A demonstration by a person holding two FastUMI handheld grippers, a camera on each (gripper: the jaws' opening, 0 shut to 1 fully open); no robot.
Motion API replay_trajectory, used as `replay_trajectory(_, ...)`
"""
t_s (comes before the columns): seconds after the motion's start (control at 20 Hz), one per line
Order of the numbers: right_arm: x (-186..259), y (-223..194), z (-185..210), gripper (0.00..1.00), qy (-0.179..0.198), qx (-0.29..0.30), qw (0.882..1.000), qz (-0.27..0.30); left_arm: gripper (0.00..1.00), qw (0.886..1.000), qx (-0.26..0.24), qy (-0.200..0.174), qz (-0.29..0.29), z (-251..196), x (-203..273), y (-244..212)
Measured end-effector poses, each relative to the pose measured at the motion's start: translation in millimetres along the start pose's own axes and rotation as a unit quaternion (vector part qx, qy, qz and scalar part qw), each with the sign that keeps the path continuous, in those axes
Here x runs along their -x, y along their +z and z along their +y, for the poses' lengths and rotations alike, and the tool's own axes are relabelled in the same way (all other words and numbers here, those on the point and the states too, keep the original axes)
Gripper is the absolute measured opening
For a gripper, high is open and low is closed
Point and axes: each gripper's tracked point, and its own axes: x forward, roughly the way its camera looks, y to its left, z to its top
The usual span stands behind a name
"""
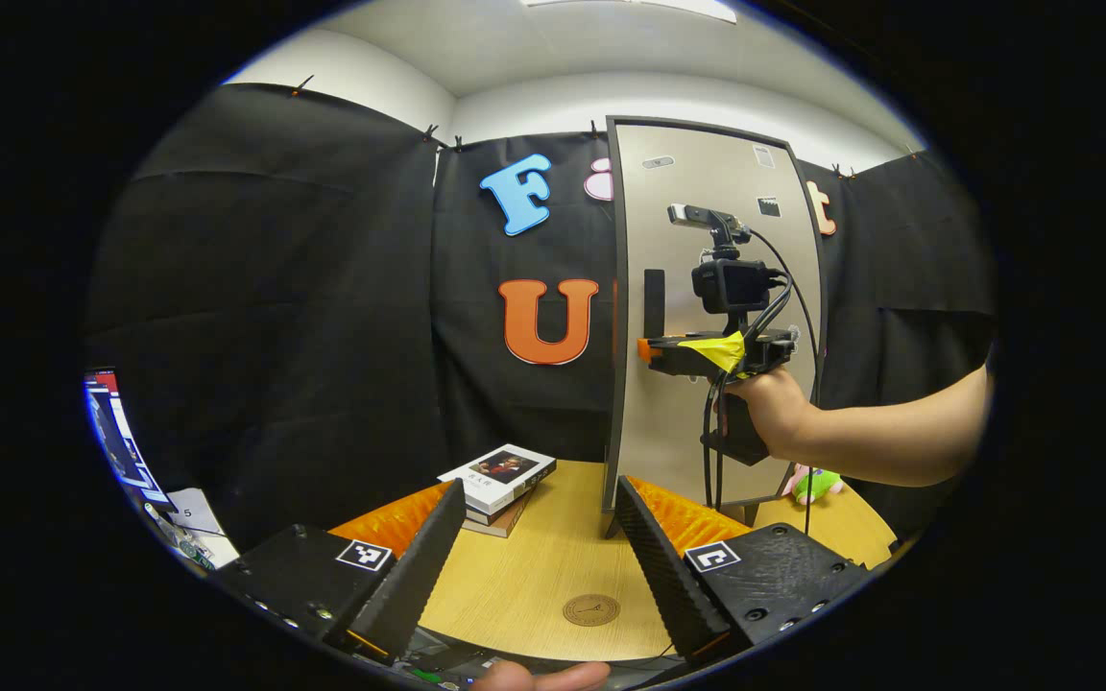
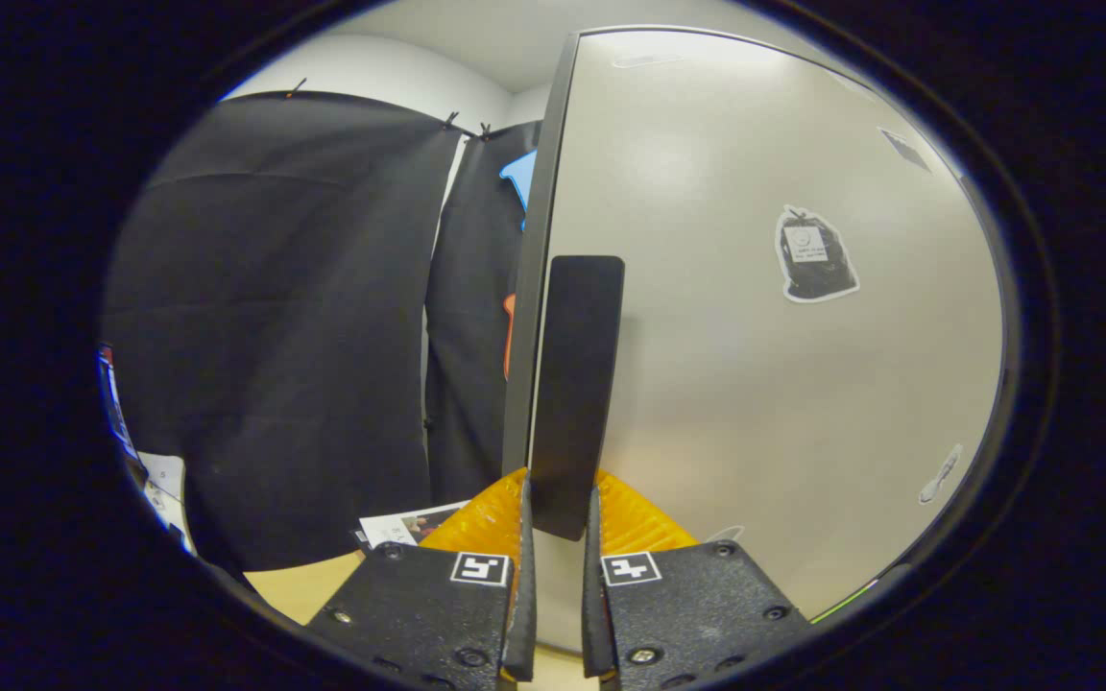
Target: Open the cabinet door with the right hand, grasp the bottle in the cabinet with the left hand and place it on the coaster, then close the cabinet door with the right hand.
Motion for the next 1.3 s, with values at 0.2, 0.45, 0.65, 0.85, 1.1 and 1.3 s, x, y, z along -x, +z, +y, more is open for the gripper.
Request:
replay_trajectory(0.2, 12, 0, 6, 0.17, 0.008, -0.004, 1.000, 0.003, 0.95, 1.000, 0.003, -0.004, 0.007, 1, -4, -7)
replay_trajectory(0.45, 51, -3, 16, 0.15, 0.030, -0.010, 0.999, -0.005, 0.95, 1.000, 0.005, -0.011, 0.014, -2, -4, -13)
replay_trajectory(0.65, 86, -6, 22, 0.15, 0.052, -0.011, 0.999, -0.006, 0.95, 0.999, 0.008, -0.024, 0.023, -9, -5, -17)
replay_trajectory(0.85, 131, -10, 16, 0.15, 0.072, -0.035, 0.997, -0.008, 0.95, 0.999, 0.010, -0.037, 0.018, -16, -9, -11)
replay_trajectory(1.1, 175, -15, 13, 0.15, 0.088, -0.041, 0.995, -0.007, 0.95, 0.998, 0.006, -0.054, 0.023, -25, -15, -14)
replay_trajectory(1.3, 207, -16, 4, 0.15, 0.090, -0.052, 0.995, -0.002, 0.95, 0.997, 0.005, -0.070, 0.023, -41, -21, -12)
